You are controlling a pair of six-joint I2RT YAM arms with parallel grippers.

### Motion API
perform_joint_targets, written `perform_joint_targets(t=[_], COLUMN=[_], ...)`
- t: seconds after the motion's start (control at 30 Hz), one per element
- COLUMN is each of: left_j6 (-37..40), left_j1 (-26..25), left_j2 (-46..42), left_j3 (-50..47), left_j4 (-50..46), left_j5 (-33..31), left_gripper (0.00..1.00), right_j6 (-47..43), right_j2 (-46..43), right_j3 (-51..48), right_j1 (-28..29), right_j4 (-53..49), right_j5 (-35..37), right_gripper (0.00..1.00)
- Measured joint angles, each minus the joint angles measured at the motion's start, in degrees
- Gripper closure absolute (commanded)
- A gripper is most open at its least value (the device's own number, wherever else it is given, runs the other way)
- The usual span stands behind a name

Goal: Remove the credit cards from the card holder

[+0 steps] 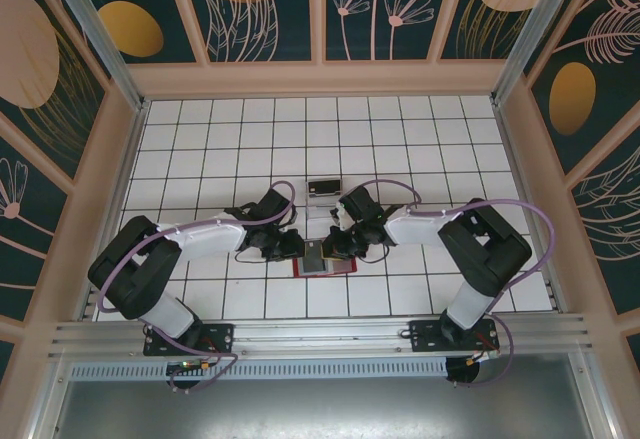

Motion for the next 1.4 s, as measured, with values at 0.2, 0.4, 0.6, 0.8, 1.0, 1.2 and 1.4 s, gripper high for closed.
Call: perform_joint_targets(t=[0.2, 0.4, 0.6, 0.8, 1.0, 1.2, 1.4], left_j6=[0.04, 0.07, 0.26, 0.66, 0.92, 0.92, 1.14], left_j1=[-0.04, -0.07, -0.04, -0.07, -0.11, -0.22, -0.31], left_j2=[0.0, 0.0, 0.0, 0.0, 0.0, 0.0, 0.0], left_j3=[0.02, 0.02, 0.02, 0.13, 0.42, 0.63, 0.98], left_j4=[-0.02, -0.02, -0.02, -0.24, -0.74, -1.16, -1.81], left_j5=[-0.57, -0.59, -0.59, -0.61, -0.79, -1.22, -2.01], left_gripper=[0.76, 0.77, 0.77, 0.77, 0.77, 0.78, 0.78], right_j6=[0.0, 0.0, 0.26, 1.31, 2.19, 3.1, 2.97], right_j2=[-2.47, -3.41, -3.39, -2.8, -2.21, -1.84, -2.1], right_j3=[-0.74, -1.79, -1.86, -3.32, -4.31, -4.59, -4.59], right_j1=[-0.79, -1.55, -1.55, -1.55, -1.55, -1.62, -1.81], right_j4=[-1.88, -2.78, -2.47, 0.61, 3.96, 5.16, 5.07], right_j5=[1.33, 1.95, 1.92, 1.38, -0.17, -0.9, -0.85], right_gripper=[0.95, 0.86, 0.76, 0.75, 0.79, 0.87, 0.91])
